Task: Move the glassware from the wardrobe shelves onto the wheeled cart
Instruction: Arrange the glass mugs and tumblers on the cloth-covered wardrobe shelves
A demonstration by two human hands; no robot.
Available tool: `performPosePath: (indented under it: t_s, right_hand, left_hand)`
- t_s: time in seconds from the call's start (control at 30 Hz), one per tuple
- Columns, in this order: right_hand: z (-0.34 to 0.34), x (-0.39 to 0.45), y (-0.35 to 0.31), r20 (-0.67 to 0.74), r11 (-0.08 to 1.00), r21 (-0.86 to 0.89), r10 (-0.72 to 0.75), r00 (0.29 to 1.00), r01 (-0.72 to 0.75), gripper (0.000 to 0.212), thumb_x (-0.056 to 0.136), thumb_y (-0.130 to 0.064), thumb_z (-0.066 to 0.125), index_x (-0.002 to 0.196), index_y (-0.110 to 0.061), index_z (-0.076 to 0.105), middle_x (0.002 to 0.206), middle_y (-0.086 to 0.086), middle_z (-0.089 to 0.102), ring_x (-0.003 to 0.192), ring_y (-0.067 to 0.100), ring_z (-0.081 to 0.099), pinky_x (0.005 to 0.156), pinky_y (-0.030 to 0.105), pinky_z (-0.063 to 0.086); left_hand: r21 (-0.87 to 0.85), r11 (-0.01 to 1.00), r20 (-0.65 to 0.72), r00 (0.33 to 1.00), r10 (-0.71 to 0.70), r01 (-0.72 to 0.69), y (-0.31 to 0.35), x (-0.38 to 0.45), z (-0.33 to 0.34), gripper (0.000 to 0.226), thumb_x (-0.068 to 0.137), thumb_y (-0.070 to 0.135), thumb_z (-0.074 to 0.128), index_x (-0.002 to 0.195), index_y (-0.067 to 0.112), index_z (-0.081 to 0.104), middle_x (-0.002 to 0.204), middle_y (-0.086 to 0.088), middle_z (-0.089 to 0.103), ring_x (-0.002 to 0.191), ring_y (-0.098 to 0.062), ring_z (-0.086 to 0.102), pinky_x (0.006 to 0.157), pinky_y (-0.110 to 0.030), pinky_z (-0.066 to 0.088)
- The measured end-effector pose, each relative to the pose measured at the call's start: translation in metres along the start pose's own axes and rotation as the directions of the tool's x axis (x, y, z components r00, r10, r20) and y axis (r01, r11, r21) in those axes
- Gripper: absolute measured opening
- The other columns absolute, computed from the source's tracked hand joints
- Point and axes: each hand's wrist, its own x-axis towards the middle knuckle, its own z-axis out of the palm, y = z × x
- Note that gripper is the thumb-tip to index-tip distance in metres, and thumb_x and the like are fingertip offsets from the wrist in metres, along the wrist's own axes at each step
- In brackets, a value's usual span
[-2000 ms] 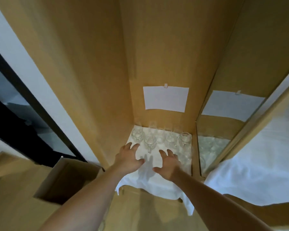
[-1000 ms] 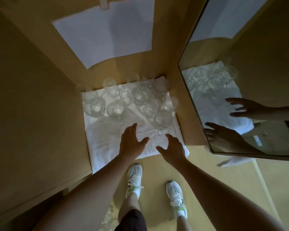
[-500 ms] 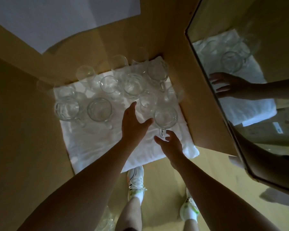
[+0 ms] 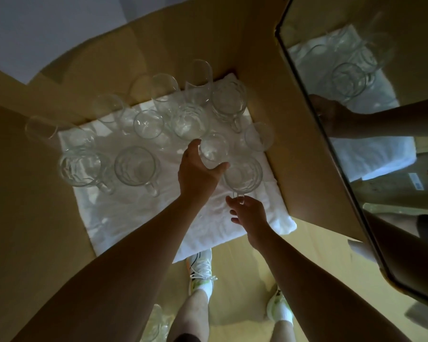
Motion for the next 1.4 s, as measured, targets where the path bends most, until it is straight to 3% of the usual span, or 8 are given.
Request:
performPosePath:
  t_s: [0.23, 0.5, 0.6, 0.83, 1.0, 1.13, 1.27, 1.4]
  right_hand:
    - [-0.002, -0.009, -0.001, -0.023, 0.998, -0.056, -0.011, 1.000, 0.009, 0.031, 0.085, -0.038, 0.079, 0.093, -0.011, 0.066, 0.083, 0.006, 0.070, 0.081, 0.023, 0.069, 0.088, 0.047, 0.060]
    - [-0.022, -0.054, -0.016, 0.007, 0.995, -0.091, 0.036, 0.999, -0.036, 0.029, 0.087, -0.029, 0.080, 0.086, -0.011, 0.057, 0.068, 0.008, 0.055, 0.062, 0.019, 0.053, 0.065, 0.035, 0.054]
    - [-0.027, -0.077, -0.021, 0.014, 0.988, -0.153, 0.027, 1.000, -0.024, 0.035, 0.088, -0.033, 0.079, 0.099, -0.003, 0.064, 0.071, 0.009, 0.060, 0.065, 0.020, 0.058, 0.072, 0.038, 0.060]
    - [-0.043, -0.126, -0.028, 0.092, 0.979, -0.175, -0.087, 0.992, 0.102, 0.031, 0.086, -0.035, 0.079, 0.092, -0.009, 0.064, 0.067, 0.006, 0.062, 0.060, 0.018, 0.059, 0.063, 0.032, 0.057]
    - [-0.064, -0.167, -0.019, 0.131, 0.960, -0.230, -0.134, 0.982, 0.161, 0.030, 0.086, -0.035, 0.077, 0.087, -0.008, 0.064, 0.061, 0.005, 0.060, 0.053, 0.019, 0.057, 0.058, 0.031, 0.052]
    - [-0.085, -0.204, -0.018, 0.173, 0.941, -0.251, -0.185, 0.967, 0.225, 0.026, 0.089, -0.033, 0.076, 0.079, -0.015, 0.061, 0.056, 0.004, 0.056, 0.051, 0.020, 0.051, 0.055, 0.030, 0.047]
    - [-0.102, -0.245, -0.028, 0.245, 0.919, -0.238, -0.257, 0.935, 0.315, 0.029, 0.092, -0.030, 0.073, 0.077, -0.011, 0.057, 0.046, -0.001, 0.045, 0.041, 0.015, 0.040, 0.046, 0.025, 0.037]
    - [-0.119, -0.293, -0.037, 0.276, 0.875, -0.213, -0.373, 0.886, 0.434, 0.032, 0.091, -0.030, 0.074, 0.075, -0.012, 0.053, 0.049, 0.001, 0.048, 0.042, 0.015, 0.045, 0.046, 0.025, 0.042]
  left_hand:
    - [0.030, 1.000, -0.026, 1.000, -0.006, 0.007, 0.003, -0.004, -0.010, 0.073, 0.064, 0.044, 0.092, 0.120, 0.015, 0.056, 0.101, 0.002, 0.071, 0.094, -0.018, 0.069, 0.082, -0.034, 0.056]
    - [0.013, 0.998, -0.062, 0.997, -0.055, 0.056, -0.003, -0.055, -0.048, 0.071, 0.063, 0.046, 0.093, 0.115, 0.016, 0.055, 0.101, 0.007, 0.067, 0.092, -0.015, 0.065, 0.078, -0.030, 0.051]
    - [-0.010, 0.997, -0.084, 0.994, -0.072, 0.072, 0.000, -0.076, -0.067, 0.071, 0.060, 0.052, 0.092, 0.110, 0.019, 0.055, 0.095, 0.011, 0.064, 0.089, -0.014, 0.065, 0.075, -0.028, 0.048]
    - [-0.072, 0.995, -0.181, 0.980, -0.080, 0.068, 0.021, -0.133, -0.100, 0.068, 0.061, 0.052, 0.091, 0.109, 0.027, 0.051, 0.103, 0.007, 0.070, 0.098, -0.017, 0.067, 0.083, -0.036, 0.054]
    - [-0.077, 0.997, -0.286, 0.957, -0.040, 0.018, 0.043, -0.185, -0.122, 0.065, 0.062, 0.050, 0.092, 0.104, 0.024, 0.050, 0.102, 0.007, 0.070, 0.095, -0.019, 0.068, 0.077, -0.035, 0.053]
    - [-0.128, 0.992, -0.299, 0.953, -0.045, 0.007, 0.067, -0.227, -0.140, 0.060, 0.064, 0.056, 0.088, 0.098, 0.032, 0.044, 0.088, 0.019, 0.063, 0.085, -0.011, 0.062, 0.062, -0.017, 0.038]
    - [-0.133, 0.990, -0.386, 0.922, -0.019, -0.036, 0.090, -0.270, -0.160, 0.059, 0.063, 0.053, 0.090, 0.096, 0.031, 0.047, 0.084, 0.021, 0.060, 0.084, -0.014, 0.063, 0.061, -0.024, 0.041]
    - [-0.088, 0.990, -0.476, 0.878, 0.055, -0.110, 0.114, -0.313, -0.182, 0.056, 0.063, 0.056, 0.087, 0.099, 0.031, 0.052, 0.088, 0.017, 0.062, 0.087, -0.015, 0.063, 0.068, -0.028, 0.044]
